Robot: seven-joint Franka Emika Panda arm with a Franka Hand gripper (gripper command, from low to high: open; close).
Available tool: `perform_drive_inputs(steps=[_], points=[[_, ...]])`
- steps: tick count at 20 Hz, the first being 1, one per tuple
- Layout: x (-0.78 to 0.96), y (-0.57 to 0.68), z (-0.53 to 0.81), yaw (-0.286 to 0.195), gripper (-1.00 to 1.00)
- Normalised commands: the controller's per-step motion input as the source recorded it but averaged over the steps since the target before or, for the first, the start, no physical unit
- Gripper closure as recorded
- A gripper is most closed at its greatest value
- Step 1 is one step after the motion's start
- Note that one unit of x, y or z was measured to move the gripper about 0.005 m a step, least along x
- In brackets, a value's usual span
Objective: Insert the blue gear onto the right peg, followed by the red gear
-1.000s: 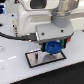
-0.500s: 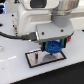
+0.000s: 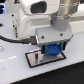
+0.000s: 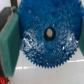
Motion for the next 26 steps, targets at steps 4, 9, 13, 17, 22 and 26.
perform_drive_inputs(steps=[4, 9, 13, 17, 22, 26], points=[[0.21, 0.03, -0.08, 0.0, 1.0], [0.18, 0.04, -0.15, 0.0, 1.0], [0.15, 0.03, -0.17, 0.0, 1.0], [0.08, 0.05, -0.06, 0.0, 1.0], [0.02, 0.1, 0.05, 0.0, -1.0], [-0.02, 0.12, 0.12, 0.0, -1.0]])
